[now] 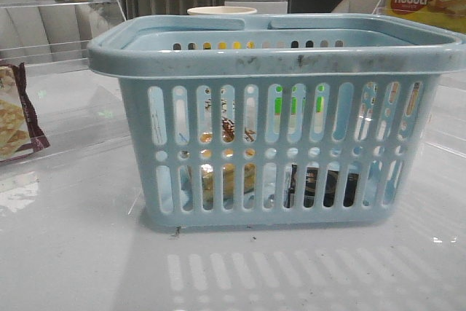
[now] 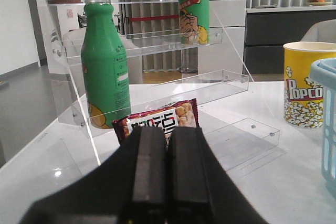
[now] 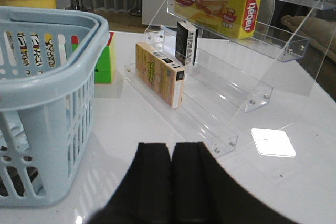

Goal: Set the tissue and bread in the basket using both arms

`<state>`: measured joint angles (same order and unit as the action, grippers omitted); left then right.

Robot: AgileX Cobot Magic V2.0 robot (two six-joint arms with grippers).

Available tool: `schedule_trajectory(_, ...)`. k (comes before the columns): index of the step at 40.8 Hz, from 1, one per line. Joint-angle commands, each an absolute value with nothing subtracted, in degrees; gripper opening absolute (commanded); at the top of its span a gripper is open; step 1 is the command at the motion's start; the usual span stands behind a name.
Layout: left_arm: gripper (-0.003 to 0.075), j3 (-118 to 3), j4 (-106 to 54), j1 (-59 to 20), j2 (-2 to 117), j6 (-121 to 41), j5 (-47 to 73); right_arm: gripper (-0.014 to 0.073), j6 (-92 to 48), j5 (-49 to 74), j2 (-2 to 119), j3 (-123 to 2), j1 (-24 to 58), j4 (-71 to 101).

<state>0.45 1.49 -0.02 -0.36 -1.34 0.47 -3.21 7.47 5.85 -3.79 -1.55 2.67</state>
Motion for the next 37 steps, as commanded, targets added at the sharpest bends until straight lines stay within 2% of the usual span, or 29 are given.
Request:
schedule_trajectory(1, 0.0091, 0.4, 0.9, -0.3, -1.4, -0.7, -4.5, 0.0057, -3.6, -1.7, 3.4, -1.2, -2.0, 2.2)
schedule_trajectory(10, 0.0091, 0.4, 0.9, -0.3, -1.4, -0.7, -4.5, 0.0057, -3.6, 0.0, -1.9, 1.7, -2.0, 2.2)
schedule_trajectory(37, 0.0091, 0.4, 0.9, -0.3, -1.3, -0.7, -4.4, 0.0057, -3.6, -1.8, -1.7, 1.7, -2.0, 2.2)
